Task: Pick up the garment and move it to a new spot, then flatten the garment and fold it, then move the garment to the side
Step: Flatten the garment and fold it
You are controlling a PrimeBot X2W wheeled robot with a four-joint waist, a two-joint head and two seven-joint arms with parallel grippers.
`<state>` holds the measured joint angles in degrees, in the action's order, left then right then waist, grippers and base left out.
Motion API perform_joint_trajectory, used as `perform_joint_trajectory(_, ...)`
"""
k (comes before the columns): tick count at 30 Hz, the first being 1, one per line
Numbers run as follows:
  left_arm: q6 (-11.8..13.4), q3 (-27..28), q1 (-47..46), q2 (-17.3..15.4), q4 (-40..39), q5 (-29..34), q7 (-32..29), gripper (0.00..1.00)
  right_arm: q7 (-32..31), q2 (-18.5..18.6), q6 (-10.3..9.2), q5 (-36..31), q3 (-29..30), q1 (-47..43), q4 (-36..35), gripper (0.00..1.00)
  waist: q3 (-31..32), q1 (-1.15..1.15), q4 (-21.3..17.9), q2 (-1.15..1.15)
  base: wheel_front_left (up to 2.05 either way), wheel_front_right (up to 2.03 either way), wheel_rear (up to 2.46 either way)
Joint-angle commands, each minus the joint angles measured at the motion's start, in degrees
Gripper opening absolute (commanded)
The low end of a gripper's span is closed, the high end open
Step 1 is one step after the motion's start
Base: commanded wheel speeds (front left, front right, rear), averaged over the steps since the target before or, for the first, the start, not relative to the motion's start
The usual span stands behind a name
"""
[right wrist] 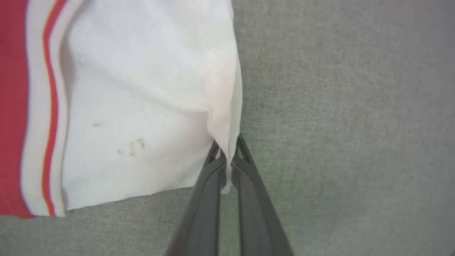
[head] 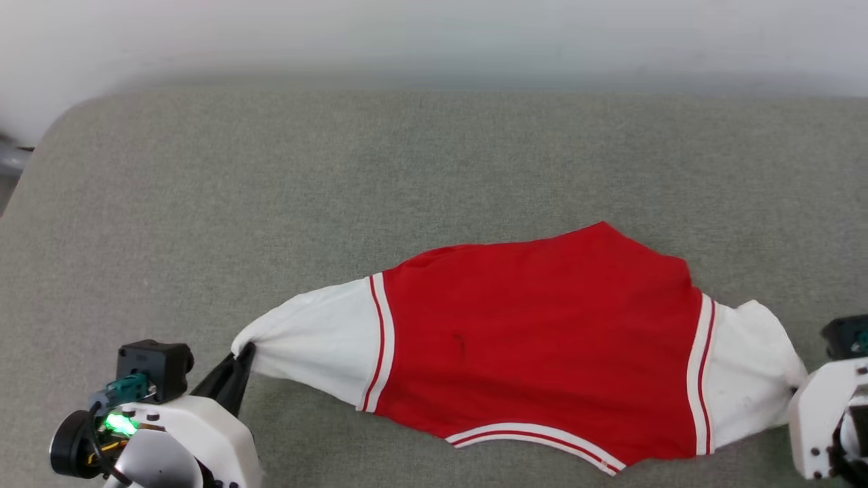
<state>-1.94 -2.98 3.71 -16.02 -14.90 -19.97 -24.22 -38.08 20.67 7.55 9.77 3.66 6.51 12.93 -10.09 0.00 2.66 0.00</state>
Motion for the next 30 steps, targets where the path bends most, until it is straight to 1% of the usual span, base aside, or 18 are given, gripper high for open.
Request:
perform_joint_trajectory(1,0.3,0.4,0.2,-0.4,-0.4,0.2,0.3,0.00,0.6,0.9,-0.12,0.4,0.6,1.0,-0.6,0.00,1.3,0.00,-0.7,0.00,0.00,0.00,0.00)
perform_joint_trajectory(4,0.2,1.1,-0.4,-1.2,-1.3,0.0,0.7,0.00,1.6,1.8,-0.11,1.4,0.9,3.0,-3.2,0.00,3.0,0.00,-1.5,0.00,0.00,0.00,0.00)
perform_joint_trajectory(9,-0.3,2.8,-2.9,-3.1,-3.8,-0.1,0.6,0.00,1.4,4.1,-0.11,4.1,1.4,7.5,-7.6,0.00,5.1,0.00,-2.6,0.00,0.00,0.00,0.00)
perform_joint_trajectory(12,-0.7,4.1,-5.6,-4.8,-5.3,-0.3,0.6,0.00,0.9,5.9,-0.11,5.3,1.6,11.2,-9.6,0.00,5.9,0.00,-3.1,0.00,0.00,0.00,0.00)
perform_joint_trajectory(17,-1.4,6.3,-11.1,-7.2,-7.6,-1.2,0.6,0.00,0.1,7.4,-0.11,7.1,1.3,17.8,-11.4,0.00,6.9,0.00,-3.8,0.00,0.00,0.00,0.00)
perform_joint_trajectory(21,-2.1,8.1,-16.1,-9.5,-8.4,-2.0,1.3,0.00,-0.3,7.7,-0.11,7.6,0.5,22.9,-12.2,0.00,7.1,0.00,-4.2,0.00,0.00,0.00,0.00)
perform_joint_trajectory(24,-2.7,8.7,-19.6,-11.6,-8.6,-2.5,1.0,0.00,-0.5,7.2,-0.11,7.9,0.2,26.6,-12.4,0.00,6.7,0.00,-4.4,0.00,0.00,0.00,0.00)
perform_joint_trajectory(26,-3.1,9.1,-22.1,-12.6,-8.8,-3.1,1.0,0.00,-0.6,7.0,-0.11,7.8,0.0,29.0,-12.4,0.00,6.1,0.00,-4.4,0.00,0.00,0.00,0.00)
perform_joint_trajectory(30,-3.5,10.3,-27.1,-15.9,-7.7,-2.4,0.9,0.00,-0.2,6.9,-0.11,7.0,0.0,33.8,-11.9,0.00,3.9,0.00,-4.5,0.00,0.00,0.00,0.00)
